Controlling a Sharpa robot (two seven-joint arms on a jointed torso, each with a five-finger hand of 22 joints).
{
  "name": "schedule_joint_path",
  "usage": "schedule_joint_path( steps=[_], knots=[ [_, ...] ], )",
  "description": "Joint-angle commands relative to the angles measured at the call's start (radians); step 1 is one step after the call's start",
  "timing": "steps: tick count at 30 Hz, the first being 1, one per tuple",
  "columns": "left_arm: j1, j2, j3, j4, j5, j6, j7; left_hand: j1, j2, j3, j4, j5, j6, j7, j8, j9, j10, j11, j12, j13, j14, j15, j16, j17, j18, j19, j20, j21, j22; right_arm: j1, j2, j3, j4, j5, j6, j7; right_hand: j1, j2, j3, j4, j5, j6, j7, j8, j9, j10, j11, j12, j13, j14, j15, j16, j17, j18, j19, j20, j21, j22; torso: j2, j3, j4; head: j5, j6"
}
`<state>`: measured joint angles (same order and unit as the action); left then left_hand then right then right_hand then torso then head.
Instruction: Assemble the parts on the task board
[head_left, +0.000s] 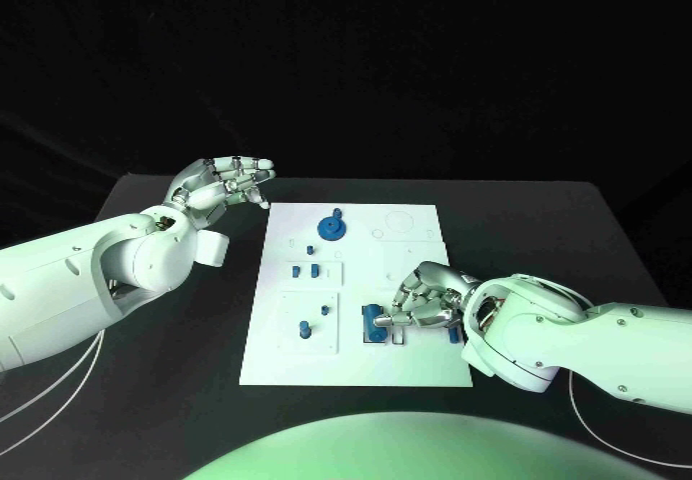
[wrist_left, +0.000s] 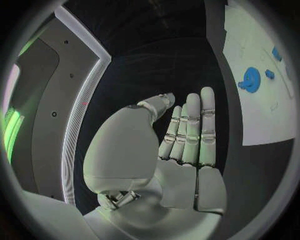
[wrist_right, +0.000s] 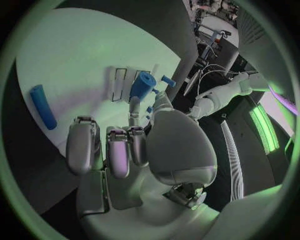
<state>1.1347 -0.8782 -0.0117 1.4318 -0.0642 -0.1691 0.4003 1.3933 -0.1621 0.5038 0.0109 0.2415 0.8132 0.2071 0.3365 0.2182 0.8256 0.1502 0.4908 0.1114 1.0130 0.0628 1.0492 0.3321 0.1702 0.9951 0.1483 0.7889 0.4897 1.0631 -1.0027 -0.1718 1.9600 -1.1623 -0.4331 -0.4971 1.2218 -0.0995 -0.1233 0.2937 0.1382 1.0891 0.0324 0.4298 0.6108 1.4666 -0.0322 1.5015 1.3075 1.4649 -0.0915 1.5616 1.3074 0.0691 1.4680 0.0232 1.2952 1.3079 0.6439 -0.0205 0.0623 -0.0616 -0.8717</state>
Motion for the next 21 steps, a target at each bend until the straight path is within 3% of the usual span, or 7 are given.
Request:
schedule_joint_path(
  steps=[1,9,14,21],
  knots=[
    [0.000,0.001,0.001,0.001,-0.004,0.017,0.005,-0.008,0.002,0.001,-0.005,0.005,-0.009,0.008,0.007,0.001,-0.008,0.001,0.004,-0.002,-0.006,0.002,0.004,-0.001,0.014,-0.005,-0.002,0.003,0.001,-0.001,-0.011,0.000,0.011,-0.013,0.020,0.046,0.020,0.001,0.005,-0.003,0.009,0.006,-0.005,0.005,0.001,0.082,-0.010,0.003,0.218,0.103,-0.005,0.004,0.248,-0.019,0.027,-0.007,0.003,0.197,0.000,0.0001,-0.0001,-0.001,0.000],
    [0.000,0.003,0.001,-0.001,-0.004,0.020,0.004,-0.008,0.002,0.001,-0.005,0.005,-0.009,0.008,0.007,0.001,-0.008,0.001,0.004,-0.002,-0.006,0.002,0.004,-0.001,0.014,-0.005,-0.002,0.003,0.001,-0.001,-0.024,0.000,0.012,-0.012,0.051,0.052,0.042,0.002,0.004,-0.004,0.011,0.007,-0.005,0.005,0.000,0.081,-0.010,0.000,0.216,0.103,-0.006,0.004,0.248,-0.019,0.027,-0.008,0.004,0.197,0.000,-0.0003,0.0015,-0.001,-0.001],
    [0.000,0.004,0.001,0.000,-0.004,0.021,0.005,-0.008,0.002,0.001,-0.005,0.005,-0.009,0.008,0.007,0.001,-0.008,0.001,0.004,-0.002,-0.006,0.002,0.004,-0.001,0.014,-0.005,-0.002,0.003,0.001,-0.001,-0.015,0.000,-0.004,-0.012,0.061,0.051,0.104,0.022,0.010,-0.006,0.022,0.007,-0.008,0.002,-0.003,0.081,-0.013,-0.001,0.216,0.102,-0.008,0.004,0.246,-0.019,0.026,-0.009,0.004,0.197,0.001,-0.0013,0.0030,-0.003,-0.001],
    [0.000,0.003,0.001,0.001,-0.004,0.022,0.003,-0.008,0.003,0.001,-0.005,0.005,-0.009,0.008,0.008,0.001,-0.008,0.001,0.006,-0.002,-0.006,0.002,0.005,-0.001,0.014,-0.006,-0.002,0.003,0.001,-0.003,0.006,0.000,-0.018,-0.014,0.082,0.049,0.156,0.029,0.013,-0.007,0.012,0.008,-0.010,-0.002,-0.008,0.081,-0.014,-0.002,0.216,0.102,-0.009,0.004,0.246,-0.019,0.026,-0.011,0.003,0.197,0.002,-0.0017,0.0038,-0.001,-0.001]
  ],
)
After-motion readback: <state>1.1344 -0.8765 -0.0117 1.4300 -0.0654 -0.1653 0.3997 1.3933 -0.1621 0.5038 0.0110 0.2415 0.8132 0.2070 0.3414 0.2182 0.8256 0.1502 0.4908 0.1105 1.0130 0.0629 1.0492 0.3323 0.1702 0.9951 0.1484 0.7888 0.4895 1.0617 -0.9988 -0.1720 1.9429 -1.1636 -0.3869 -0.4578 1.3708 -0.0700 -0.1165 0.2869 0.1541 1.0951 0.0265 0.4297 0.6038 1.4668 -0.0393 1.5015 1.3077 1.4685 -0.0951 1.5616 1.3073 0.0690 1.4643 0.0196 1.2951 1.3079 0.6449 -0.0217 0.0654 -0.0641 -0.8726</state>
